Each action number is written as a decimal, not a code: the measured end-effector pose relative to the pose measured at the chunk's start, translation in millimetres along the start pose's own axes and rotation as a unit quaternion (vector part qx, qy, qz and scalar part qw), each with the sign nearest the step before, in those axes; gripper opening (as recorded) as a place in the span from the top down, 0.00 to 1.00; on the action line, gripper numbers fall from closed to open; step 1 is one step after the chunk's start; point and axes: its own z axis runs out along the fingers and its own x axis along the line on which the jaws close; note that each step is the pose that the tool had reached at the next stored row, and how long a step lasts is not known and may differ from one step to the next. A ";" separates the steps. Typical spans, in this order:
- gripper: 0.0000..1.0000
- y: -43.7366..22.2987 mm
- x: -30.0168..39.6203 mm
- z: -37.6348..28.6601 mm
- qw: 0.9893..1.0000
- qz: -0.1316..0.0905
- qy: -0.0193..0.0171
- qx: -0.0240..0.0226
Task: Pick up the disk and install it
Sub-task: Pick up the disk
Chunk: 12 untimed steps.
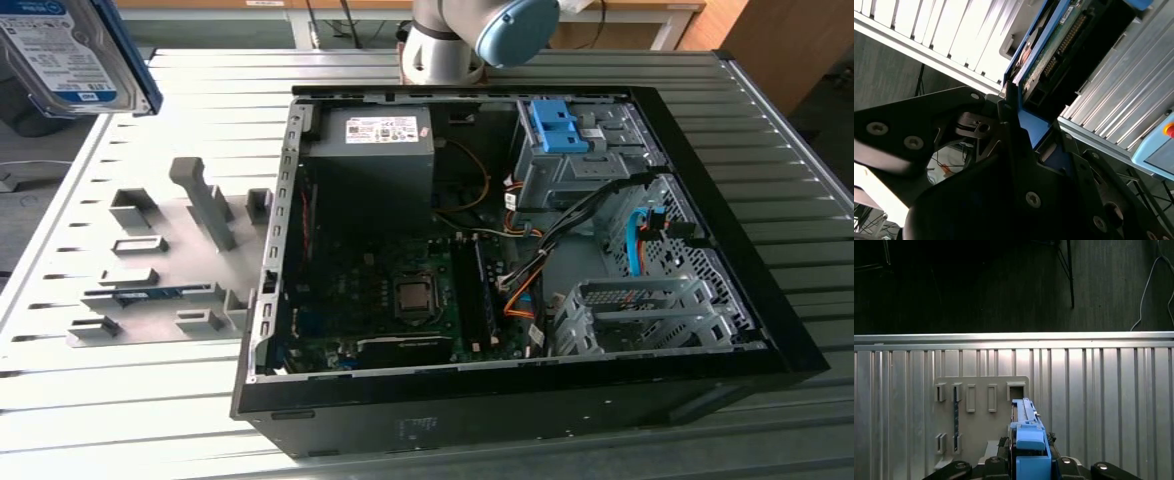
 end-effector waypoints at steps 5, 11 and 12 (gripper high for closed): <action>0.63 0.1 -0.1 -8.2 1.000 0.000 0.000 0.000; 0.63 0.1 -0.3 -19.4 1.000 0.000 0.000 0.000; 0.63 0.1 -0.4 -21.3 1.000 0.000 0.000 0.000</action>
